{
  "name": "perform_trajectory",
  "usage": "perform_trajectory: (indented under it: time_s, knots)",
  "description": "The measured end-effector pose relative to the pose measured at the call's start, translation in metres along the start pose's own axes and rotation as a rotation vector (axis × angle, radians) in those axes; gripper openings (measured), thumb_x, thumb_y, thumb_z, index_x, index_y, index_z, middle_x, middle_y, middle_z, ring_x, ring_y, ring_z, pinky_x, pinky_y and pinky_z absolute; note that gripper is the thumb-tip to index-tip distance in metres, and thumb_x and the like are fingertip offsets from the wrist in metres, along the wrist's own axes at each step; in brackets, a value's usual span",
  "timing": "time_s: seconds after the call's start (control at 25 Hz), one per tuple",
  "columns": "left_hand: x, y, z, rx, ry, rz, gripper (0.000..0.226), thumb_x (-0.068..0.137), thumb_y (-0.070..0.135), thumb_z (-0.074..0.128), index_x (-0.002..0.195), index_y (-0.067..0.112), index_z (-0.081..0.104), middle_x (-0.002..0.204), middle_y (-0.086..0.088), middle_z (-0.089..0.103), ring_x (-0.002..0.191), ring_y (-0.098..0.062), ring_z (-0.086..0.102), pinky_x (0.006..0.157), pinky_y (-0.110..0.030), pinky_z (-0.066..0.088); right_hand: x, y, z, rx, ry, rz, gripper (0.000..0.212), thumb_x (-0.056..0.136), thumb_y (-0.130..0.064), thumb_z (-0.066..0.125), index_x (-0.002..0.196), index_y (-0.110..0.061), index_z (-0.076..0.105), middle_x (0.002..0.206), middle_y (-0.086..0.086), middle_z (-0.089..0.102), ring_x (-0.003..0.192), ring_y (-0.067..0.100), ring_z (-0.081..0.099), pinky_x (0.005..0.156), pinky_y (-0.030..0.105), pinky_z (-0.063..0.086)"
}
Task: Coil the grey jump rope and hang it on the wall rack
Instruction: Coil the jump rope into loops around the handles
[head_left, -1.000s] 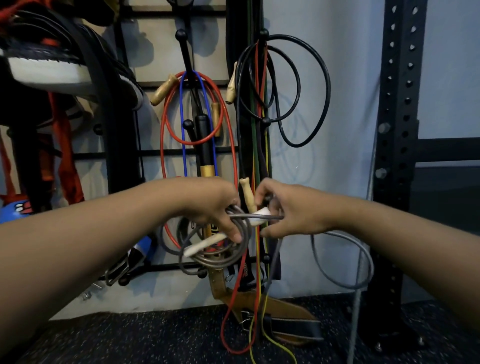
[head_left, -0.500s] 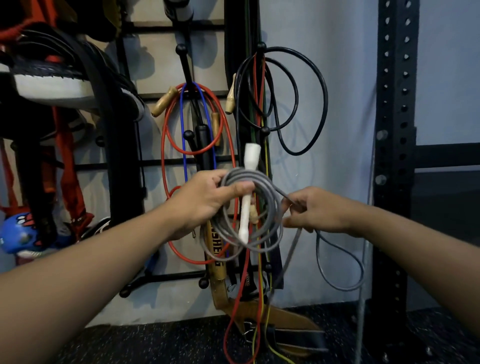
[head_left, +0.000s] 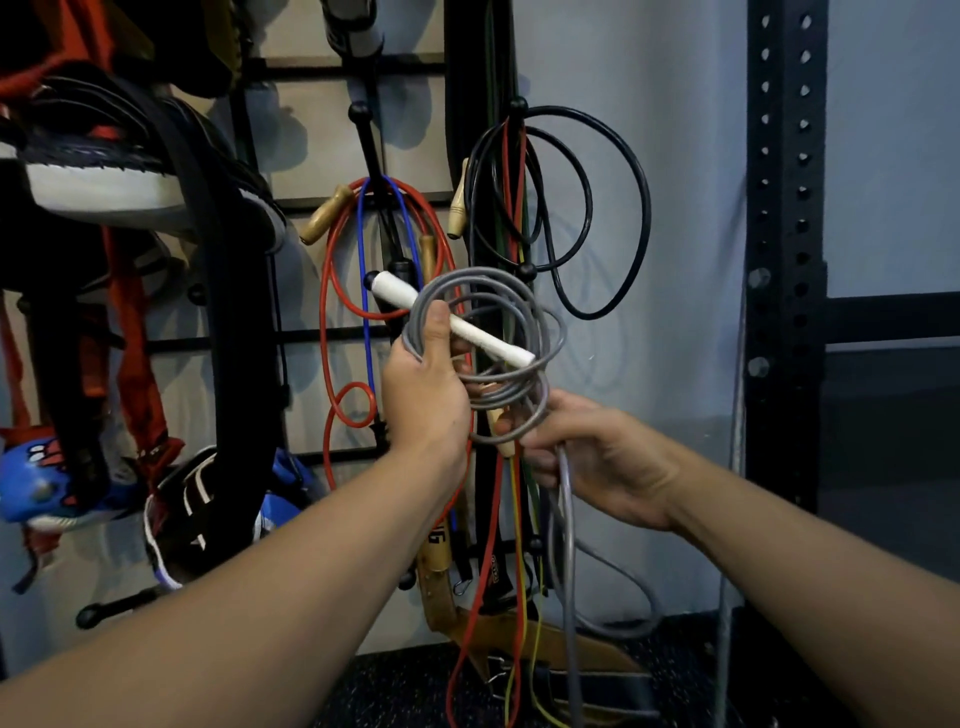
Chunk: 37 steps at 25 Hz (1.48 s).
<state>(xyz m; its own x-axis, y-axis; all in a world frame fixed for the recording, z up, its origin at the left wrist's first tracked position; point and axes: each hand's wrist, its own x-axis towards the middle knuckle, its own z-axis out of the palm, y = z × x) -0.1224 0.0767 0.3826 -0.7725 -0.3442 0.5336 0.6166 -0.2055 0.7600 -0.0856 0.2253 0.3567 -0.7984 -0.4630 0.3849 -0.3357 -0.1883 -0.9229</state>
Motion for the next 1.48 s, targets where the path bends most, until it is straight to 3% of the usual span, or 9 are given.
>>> perform_trajectory:
  time_s: [0.32, 0.44, 0.56, 0.68, 0.84, 0.96, 1.08, 1.2, 1.48]
  knots:
    - [-0.015, -0.004, 0.006, 0.106, 0.084, -0.016, 0.040, 0.106, 0.050, 0.037, 0.114, 0.014, 0.052, 0.082, 0.003, 0.060, 0.068, -0.008, 0.057, 0.055, -0.014, 0.043, 0.021, 0.015, 0.015, -0.091, 0.383, -0.028, 0.044, 0.087, -0.062, 0.067, 0.102, -0.021, 0.064, 0.074, 0.002, 0.050, 0.062, 0.016, 0.042, 0.062, 0.030, 0.034]
    - [-0.018, -0.007, 0.000, 0.178, 0.017, -0.015, 0.040, 0.107, 0.049, 0.035, 0.127, 0.016, 0.047, 0.105, 0.006, 0.063, 0.087, 0.002, 0.057, 0.069, -0.010, 0.042, 0.026, 0.015, 0.021, -0.152, 0.476, -0.034, 0.035, 0.091, -0.061, 0.062, 0.096, -0.026, 0.064, 0.064, -0.006, 0.046, 0.057, 0.011, 0.040, 0.058, 0.028, 0.033]
    - [-0.016, -0.020, -0.012, 0.114, -0.106, -0.067, 0.037, 0.106, 0.051, 0.035, 0.127, 0.025, 0.050, 0.121, 0.004, 0.073, 0.115, -0.012, 0.068, 0.104, -0.038, 0.050, 0.028, 0.010, 0.025, -0.183, 0.490, -0.042, 0.029, 0.097, -0.053, 0.059, 0.097, -0.026, 0.069, 0.058, -0.009, 0.055, 0.052, 0.008, 0.048, 0.053, 0.026, 0.037]
    - [-0.013, -0.024, -0.024, 0.069, -0.219, -0.184, 0.051, 0.105, 0.055, 0.037, 0.136, 0.019, 0.056, 0.119, 0.001, 0.078, 0.116, -0.017, 0.071, 0.109, -0.049, 0.050, 0.031, 0.006, 0.029, -0.204, 0.506, -0.076, 0.024, 0.101, -0.040, 0.059, 0.092, -0.020, 0.070, 0.064, -0.003, 0.064, 0.053, 0.011, 0.058, 0.049, 0.027, 0.045]
    - [-0.011, -0.006, -0.043, 0.359, -0.496, -0.332, 0.059, 0.103, 0.062, 0.034, 0.119, 0.020, 0.071, 0.109, -0.003, 0.081, 0.107, -0.020, 0.074, 0.103, -0.047, 0.053, 0.036, 0.004, 0.022, -0.363, 0.576, -0.132, 0.025, 0.102, -0.034, 0.057, 0.087, -0.017, 0.067, 0.079, 0.015, 0.073, 0.070, 0.025, 0.067, 0.074, 0.052, 0.059]
    - [-0.009, 0.039, -0.054, 1.012, -0.503, -0.194, 0.071, 0.097, 0.067, 0.036, 0.086, 0.009, 0.075, 0.078, -0.007, 0.078, 0.071, -0.022, 0.075, 0.074, -0.041, 0.062, 0.035, 0.000, 0.010, -0.600, 0.532, -0.143, 0.026, 0.103, -0.033, 0.057, 0.090, -0.013, 0.068, 0.074, 0.006, 0.063, 0.069, 0.021, 0.058, 0.070, 0.047, 0.053]
    - [0.019, 0.083, -0.052, 1.257, -0.426, 0.432, 0.050, 0.084, 0.064, 0.065, 0.094, 0.015, 0.062, 0.089, -0.001, 0.069, 0.078, -0.019, 0.064, 0.064, -0.030, 0.046, 0.034, -0.007, 0.006, -0.795, 0.422, -0.151, 0.029, 0.103, -0.032, 0.056, 0.096, -0.006, 0.067, 0.075, 0.006, 0.061, 0.069, 0.021, 0.057, 0.065, 0.046, 0.050]
    - [0.039, 0.099, -0.034, 1.203, -0.878, 0.225, 0.080, 0.070, 0.062, 0.083, 0.134, 0.029, 0.048, 0.127, 0.013, 0.060, 0.110, -0.009, 0.061, 0.087, -0.021, 0.044, 0.035, -0.018, 0.010, -0.949, 0.291, -0.168, 0.021, 0.103, -0.032, 0.057, 0.087, -0.020, 0.065, 0.073, -0.005, 0.061, 0.063, 0.005, 0.056, 0.060, 0.027, 0.046]
    - [0.044, 0.073, -0.015, 1.294, -1.063, 0.064, 0.069, 0.069, 0.077, 0.068, 0.090, 0.012, 0.078, 0.070, 0.003, 0.068, 0.065, -0.011, 0.059, 0.064, -0.026, 0.045, 0.029, -0.018, 0.003, -1.162, 0.104, -0.285, 0.016, 0.097, -0.023, 0.066, 0.093, -0.008, 0.065, 0.078, -0.003, 0.061, 0.071, 0.013, 0.055, 0.068, 0.032, 0.047]
